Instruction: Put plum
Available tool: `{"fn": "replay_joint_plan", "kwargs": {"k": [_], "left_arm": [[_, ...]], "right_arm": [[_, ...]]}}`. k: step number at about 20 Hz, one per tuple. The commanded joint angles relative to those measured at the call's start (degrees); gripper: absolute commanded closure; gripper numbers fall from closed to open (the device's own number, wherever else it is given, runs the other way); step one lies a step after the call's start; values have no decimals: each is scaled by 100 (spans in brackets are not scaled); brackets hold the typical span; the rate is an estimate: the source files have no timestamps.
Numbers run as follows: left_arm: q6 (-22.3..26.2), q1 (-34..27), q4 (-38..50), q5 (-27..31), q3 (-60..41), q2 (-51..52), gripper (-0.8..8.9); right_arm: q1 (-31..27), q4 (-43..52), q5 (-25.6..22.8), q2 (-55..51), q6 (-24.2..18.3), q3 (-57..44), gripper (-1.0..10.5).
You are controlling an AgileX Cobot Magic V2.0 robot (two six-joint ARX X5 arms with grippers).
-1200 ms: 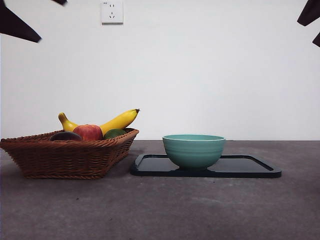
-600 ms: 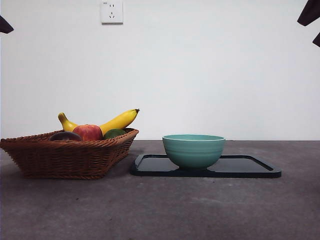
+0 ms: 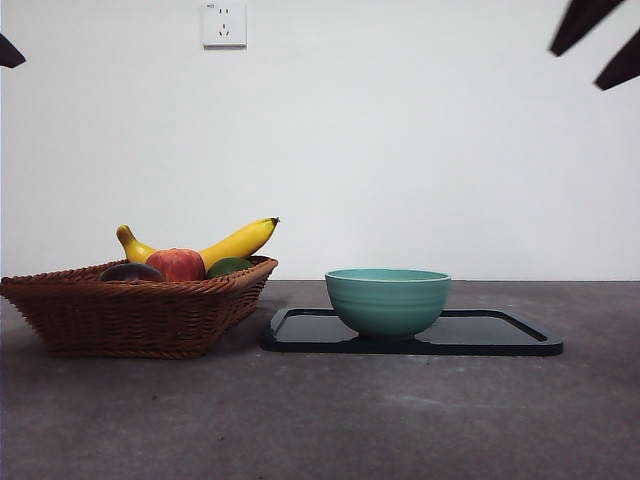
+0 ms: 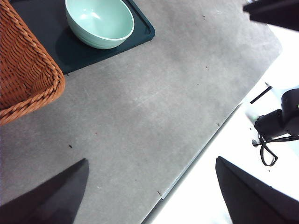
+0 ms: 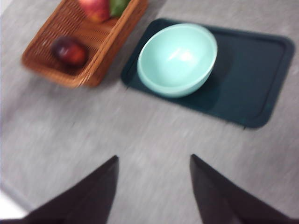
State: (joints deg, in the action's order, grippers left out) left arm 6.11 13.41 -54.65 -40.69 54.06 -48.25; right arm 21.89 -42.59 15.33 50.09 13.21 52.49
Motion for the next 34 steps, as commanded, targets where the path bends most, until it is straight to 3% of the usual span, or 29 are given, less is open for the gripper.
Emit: {"fn": "replay_joint_plan", "kwargs": {"k": [1, 9, 15, 25, 30, 34], "left_arm": [[72, 17, 26, -37, 107, -31, 381], [72, 17, 26, -37, 107, -31, 381], [72, 17, 26, -37, 107, -31, 381], [72, 17, 24, -37, 107, -31, 381], [72, 17, 22, -37, 107, -31, 381], [72, 17, 20, -37, 107, -31, 381]], "right_arm": [[-87, 87, -59, 717, 24, 568, 668], [-415, 280, -83, 3351, -236, 2264, 668], [-413, 660, -81, 4649, -282, 2636, 668], [-205, 1069, -260, 5801, -330, 2636, 681], [-173, 1246, -527, 5858, -422, 2636, 934], [-184, 1303, -529, 5836, -422, 2640, 939]]}}
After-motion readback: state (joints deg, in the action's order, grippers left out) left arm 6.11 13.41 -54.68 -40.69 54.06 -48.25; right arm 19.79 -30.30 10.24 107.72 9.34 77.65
